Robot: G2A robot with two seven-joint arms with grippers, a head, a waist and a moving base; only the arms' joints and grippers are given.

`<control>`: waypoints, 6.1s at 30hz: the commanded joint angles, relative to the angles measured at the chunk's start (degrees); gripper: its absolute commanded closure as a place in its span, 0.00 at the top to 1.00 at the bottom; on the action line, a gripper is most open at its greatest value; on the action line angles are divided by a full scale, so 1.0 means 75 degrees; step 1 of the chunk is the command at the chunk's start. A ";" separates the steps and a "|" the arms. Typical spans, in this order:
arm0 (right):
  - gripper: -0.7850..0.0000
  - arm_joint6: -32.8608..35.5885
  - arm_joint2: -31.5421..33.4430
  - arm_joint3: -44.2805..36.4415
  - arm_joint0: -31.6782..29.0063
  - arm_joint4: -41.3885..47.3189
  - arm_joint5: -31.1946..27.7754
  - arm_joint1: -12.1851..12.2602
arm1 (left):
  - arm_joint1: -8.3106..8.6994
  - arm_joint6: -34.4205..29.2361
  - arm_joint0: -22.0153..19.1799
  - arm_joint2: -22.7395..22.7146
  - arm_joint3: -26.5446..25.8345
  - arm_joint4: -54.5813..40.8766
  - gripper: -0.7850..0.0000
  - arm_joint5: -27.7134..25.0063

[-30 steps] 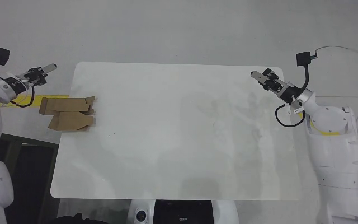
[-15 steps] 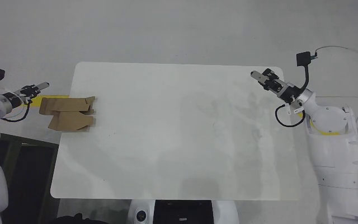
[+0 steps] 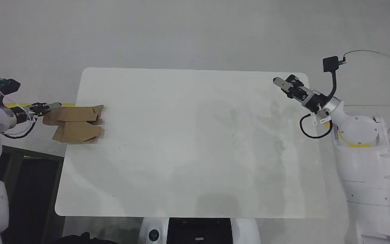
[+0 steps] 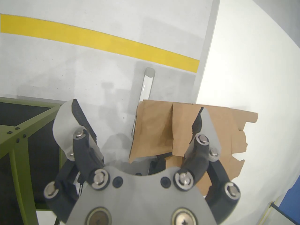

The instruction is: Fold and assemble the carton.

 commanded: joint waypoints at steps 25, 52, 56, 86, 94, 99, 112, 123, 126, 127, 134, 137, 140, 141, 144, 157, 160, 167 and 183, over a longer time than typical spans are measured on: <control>1.00 0.0000 0.0000 0.0000 0.0000 0.0000 0.0000 0.0000 | 0.0033 -0.0182 -0.0180 -0.0047 0.0252 -0.0668 0.00 -0.0783; 1.00 0.0000 0.0000 0.0000 0.0000 0.0000 0.0000 0.0000 | -0.0465 -0.0737 -0.0588 -0.0862 -0.0934 -0.4813 0.00 0.0135; 1.00 0.0000 0.0000 0.0000 0.0000 0.0000 0.0000 0.0000 | -0.0746 -0.0586 -0.0655 -0.0589 -0.1139 -0.5082 0.00 0.0483; 1.00 0.0000 0.0000 0.0000 0.0000 0.0000 0.0000 0.0000 | -0.2489 -0.0673 -0.0970 0.1152 -0.2072 -0.7292 0.00 0.0766; 1.00 0.0155 -0.0395 0.0191 -0.0137 0.0850 -0.0061 -0.0058 | -0.2686 -0.0957 -0.0658 0.1336 -0.2514 -0.7724 0.00 0.0451; 1.00 0.0613 -0.1186 0.0684 0.0295 0.1771 -0.0314 -0.0192 | -0.2773 -0.1146 -0.0501 0.1478 -0.2794 -0.7795 0.00 0.0390; 1.00 0.1355 -0.3219 0.2582 0.1675 0.3352 -0.1101 -0.0746 | -0.2877 -0.1823 -0.0163 0.1584 -0.3448 -0.8238 0.00 0.0300; 1.00 0.1603 -0.4066 0.3621 0.2403 0.4016 -0.1763 -0.1136 | -0.2779 -0.2590 0.0256 0.1422 -0.4254 -0.8551 0.00 0.0524; 1.00 0.1674 -0.4285 0.3806 0.2538 0.4198 -0.1939 -0.1252 | -0.2751 -0.2700 0.0407 0.1379 -0.4545 -0.8610 0.00 0.0603; 1.00 0.1662 -0.4347 0.3874 0.2578 0.4241 -0.1992 -0.1289 | -0.2739 -0.2729 0.0450 0.1360 -0.4627 -0.8614 0.00 0.0624; 0.49 0.1697 -0.4687 0.4301 0.2847 0.4441 -0.2328 -0.1511 | -0.2666 -0.2856 0.0725 0.1233 -0.5134 -0.8646 0.00 0.0790; 0.38 0.1773 -0.4761 0.4451 0.2936 0.4511 -0.2421 -0.1572 | -0.2638 -0.2874 0.0803 0.1184 -0.5269 -0.8635 0.00 0.0865; 0.28 0.1825 -0.4801 0.4569 0.2993 0.4591 -0.2461 -0.1616 | -0.2617 -0.2886 0.0861 0.1142 -0.5367 -0.8627 0.00 0.0914; 0.25 0.1825 -0.4810 0.4587 0.3006 0.4610 -0.2462 -0.1626 | -0.2610 -0.2889 0.0874 0.1129 -0.5391 -0.8624 0.00 0.0931; 0.13 0.1823 -0.4824 0.4604 0.3013 0.4693 -0.2464 -0.1646 | -0.2588 -0.2868 0.0896 0.1108 -0.5402 -0.8525 0.00 0.1072; 0.00 0.1941 -0.4771 0.4632 0.3019 0.5216 -0.2345 -0.1639 | -0.2560 -0.2836 0.0799 0.0942 -0.5120 -0.8745 1.00 0.1202; 0.00 0.1937 -0.4664 0.4766 0.3061 0.5268 -0.2321 -0.1620 | -0.2524 -0.2760 0.0787 0.0829 -0.5004 -0.8707 1.00 0.1102; 0.00 0.1486 -0.4543 0.4893 0.3295 0.4777 -0.1761 -0.1603 | -0.2400 -0.2911 0.1021 0.0580 -0.5308 -0.8516 1.00 0.0523; 0.00 0.1114 -0.4453 0.5055 0.3377 0.4879 -0.1158 -0.1739 | -0.2303 -0.3055 0.1996 0.0944 -0.6748 -0.7749 1.00 -0.0004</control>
